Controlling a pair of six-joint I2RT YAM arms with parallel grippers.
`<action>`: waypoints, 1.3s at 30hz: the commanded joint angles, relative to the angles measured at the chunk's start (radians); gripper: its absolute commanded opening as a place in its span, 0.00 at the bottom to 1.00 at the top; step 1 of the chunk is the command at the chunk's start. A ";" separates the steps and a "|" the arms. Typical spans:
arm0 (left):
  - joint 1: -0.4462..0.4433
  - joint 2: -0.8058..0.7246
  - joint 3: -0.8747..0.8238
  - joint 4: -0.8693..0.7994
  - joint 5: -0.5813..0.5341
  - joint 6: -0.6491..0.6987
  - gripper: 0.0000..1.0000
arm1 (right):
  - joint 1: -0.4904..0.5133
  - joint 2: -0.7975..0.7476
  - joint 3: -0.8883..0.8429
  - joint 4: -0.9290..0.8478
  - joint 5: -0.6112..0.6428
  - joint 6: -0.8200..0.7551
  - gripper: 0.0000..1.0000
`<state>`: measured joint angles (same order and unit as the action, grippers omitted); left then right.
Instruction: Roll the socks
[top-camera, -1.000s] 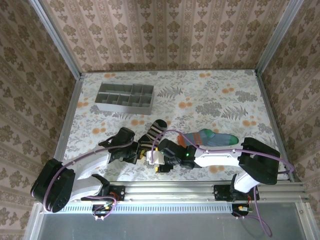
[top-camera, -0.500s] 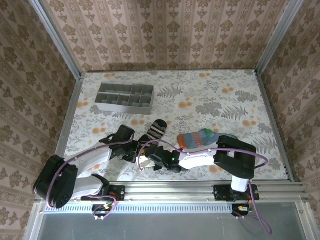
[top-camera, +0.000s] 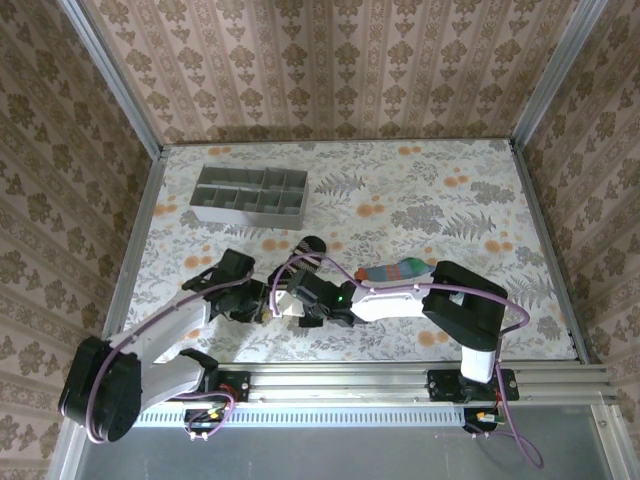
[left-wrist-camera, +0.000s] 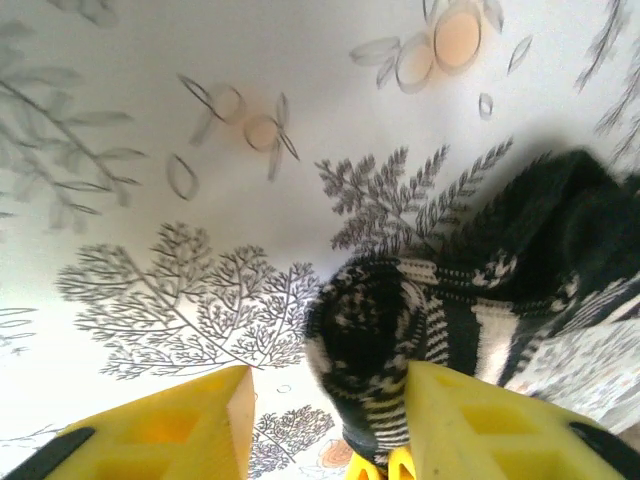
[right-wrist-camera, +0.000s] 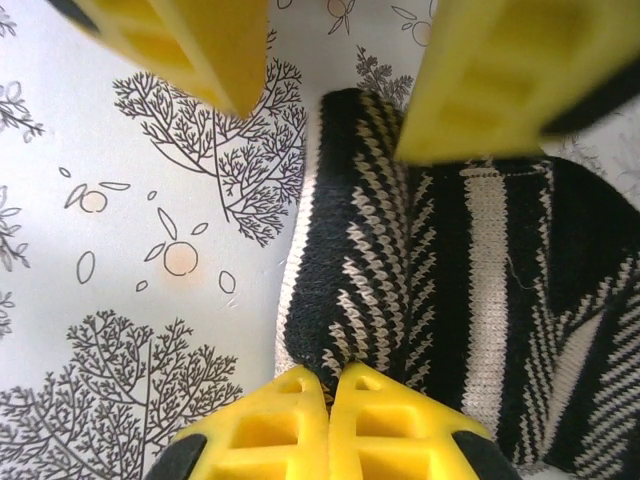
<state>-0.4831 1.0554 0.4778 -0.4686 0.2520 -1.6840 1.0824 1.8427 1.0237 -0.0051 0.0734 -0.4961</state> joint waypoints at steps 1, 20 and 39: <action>0.052 -0.069 0.012 -0.147 -0.030 0.030 0.46 | -0.042 0.068 0.006 -0.239 -0.152 0.084 0.00; -0.052 -0.079 -0.034 0.087 -0.026 -0.016 0.51 | -0.232 0.225 0.201 -0.470 -0.530 0.263 0.00; -0.098 0.273 -0.041 0.242 -0.009 0.003 0.28 | -0.330 0.300 0.287 -0.516 -0.703 0.386 0.00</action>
<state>-0.5709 1.2648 0.4576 -0.1535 0.2497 -1.6886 0.7551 2.0777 1.3331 -0.3843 -0.7166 -0.1337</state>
